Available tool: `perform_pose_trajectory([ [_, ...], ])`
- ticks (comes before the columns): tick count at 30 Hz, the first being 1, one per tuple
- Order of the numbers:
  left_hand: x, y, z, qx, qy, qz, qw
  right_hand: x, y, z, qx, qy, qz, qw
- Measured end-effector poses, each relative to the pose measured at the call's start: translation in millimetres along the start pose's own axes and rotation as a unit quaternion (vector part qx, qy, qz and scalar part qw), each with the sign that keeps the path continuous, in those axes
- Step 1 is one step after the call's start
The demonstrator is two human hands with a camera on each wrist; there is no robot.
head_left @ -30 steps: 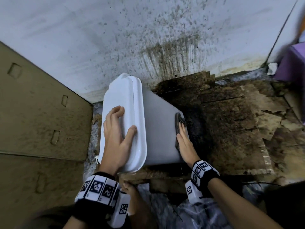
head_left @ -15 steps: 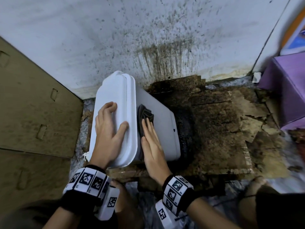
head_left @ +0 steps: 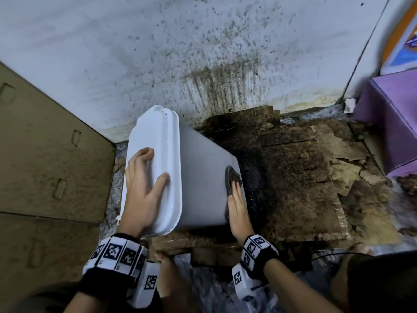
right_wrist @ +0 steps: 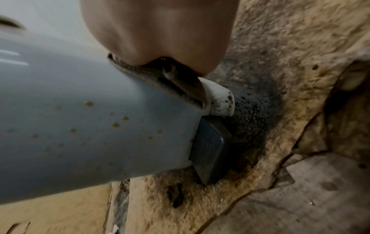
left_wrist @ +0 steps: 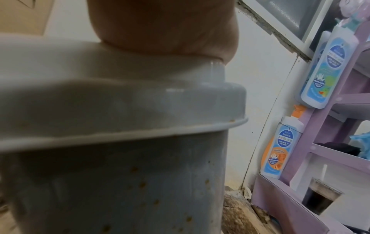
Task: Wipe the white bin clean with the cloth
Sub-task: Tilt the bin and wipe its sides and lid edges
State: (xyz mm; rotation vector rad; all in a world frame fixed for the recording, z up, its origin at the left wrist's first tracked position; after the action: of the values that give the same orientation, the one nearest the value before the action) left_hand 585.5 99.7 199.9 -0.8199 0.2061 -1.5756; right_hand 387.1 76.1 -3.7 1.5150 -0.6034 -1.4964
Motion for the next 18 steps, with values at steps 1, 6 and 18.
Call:
perform_pose_trajectory([
  [1, 0, 1, 1, -0.001, 0.001, 0.001, 1.000, 2, -1, 1, -0.004, -0.003, -0.017, 1.000],
  [6, -1, 1, 1, -0.003, 0.001, 0.009, 1.000, 11, 4, 3, 0.008, -0.008, -0.080, 0.997],
  [18, 5, -10, -7, 0.000, 0.001, 0.006, 1.000, -25, 47, 5, 0.066, -0.077, -0.047, 0.994],
])
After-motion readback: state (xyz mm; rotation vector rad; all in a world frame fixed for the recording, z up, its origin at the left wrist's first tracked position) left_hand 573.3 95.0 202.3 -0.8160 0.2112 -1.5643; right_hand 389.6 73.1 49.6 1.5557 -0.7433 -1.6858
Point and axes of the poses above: each hand's wrist, its own x-axis towards the middle knuckle, its own z-axis out of the back of the hand, y = z × x, the point moved 3 cm from there along x, towards the middle knuckle, and after that the axes turned 15 degrees about -z, right-handed, at the moved point
